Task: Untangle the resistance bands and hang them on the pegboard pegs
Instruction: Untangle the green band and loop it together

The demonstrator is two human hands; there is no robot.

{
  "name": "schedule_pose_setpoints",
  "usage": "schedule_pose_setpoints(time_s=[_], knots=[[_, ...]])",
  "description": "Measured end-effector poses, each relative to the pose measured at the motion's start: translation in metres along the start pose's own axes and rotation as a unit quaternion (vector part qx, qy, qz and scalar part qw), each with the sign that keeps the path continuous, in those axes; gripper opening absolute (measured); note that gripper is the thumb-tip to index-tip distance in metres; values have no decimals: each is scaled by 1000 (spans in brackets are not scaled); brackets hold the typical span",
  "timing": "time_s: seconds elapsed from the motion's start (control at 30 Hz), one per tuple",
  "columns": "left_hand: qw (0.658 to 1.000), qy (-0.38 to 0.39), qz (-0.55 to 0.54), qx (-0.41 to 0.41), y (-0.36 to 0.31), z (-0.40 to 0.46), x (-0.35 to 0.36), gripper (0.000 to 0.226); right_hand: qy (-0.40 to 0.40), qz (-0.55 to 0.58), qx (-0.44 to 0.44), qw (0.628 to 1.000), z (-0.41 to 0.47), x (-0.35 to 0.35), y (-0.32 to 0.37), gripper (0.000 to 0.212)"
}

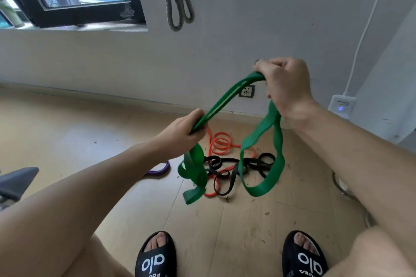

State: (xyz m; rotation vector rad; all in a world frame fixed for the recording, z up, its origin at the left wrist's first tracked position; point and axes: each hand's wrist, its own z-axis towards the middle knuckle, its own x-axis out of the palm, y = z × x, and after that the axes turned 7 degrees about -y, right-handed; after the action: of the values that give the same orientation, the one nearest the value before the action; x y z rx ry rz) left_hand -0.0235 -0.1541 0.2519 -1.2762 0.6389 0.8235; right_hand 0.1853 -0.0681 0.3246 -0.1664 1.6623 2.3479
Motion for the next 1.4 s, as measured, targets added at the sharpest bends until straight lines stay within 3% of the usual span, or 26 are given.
schedule_pose_setpoints(time_s=[0.1,0.17,0.23,0.33,0.43,0.53,0.73,0.87,1.03,1.13,1.27,1.4], knots=[[995,-75,-66,-7,-15,6,-10,20,77,-123,70,987,11,-8,-31,33],[991,-98,-94,9,-24,8,-16,18,163,-120,116,972,8,-5,-39,36],[994,-72,-68,39,-33,6,-14,18,248,-70,136,957,-2,2,-34,48],[997,-28,-53,55,-44,3,-4,24,329,-35,84,940,-22,21,-16,61],[991,-70,-108,30,-51,7,-3,8,313,-69,9,947,-36,36,-12,55],[988,-97,-122,23,-48,6,-12,9,333,-77,-14,940,-37,36,-12,65],[988,10,-154,-14,-22,-6,-27,24,259,-122,-117,951,-23,26,-2,38],[988,55,-144,6,-15,-8,-24,31,215,-93,-106,966,-9,15,4,33],[989,42,-142,9,-19,-7,-23,41,175,-109,-85,975,1,6,-9,37],[986,17,-163,12,-25,-5,-27,25,255,-162,-29,953,0,7,-25,44],[977,5,-212,-2,-37,-4,-26,24,396,-77,68,912,-21,12,-21,59],[979,21,-200,4,-37,-5,-23,13,385,-53,-24,921,-29,24,-12,55]])
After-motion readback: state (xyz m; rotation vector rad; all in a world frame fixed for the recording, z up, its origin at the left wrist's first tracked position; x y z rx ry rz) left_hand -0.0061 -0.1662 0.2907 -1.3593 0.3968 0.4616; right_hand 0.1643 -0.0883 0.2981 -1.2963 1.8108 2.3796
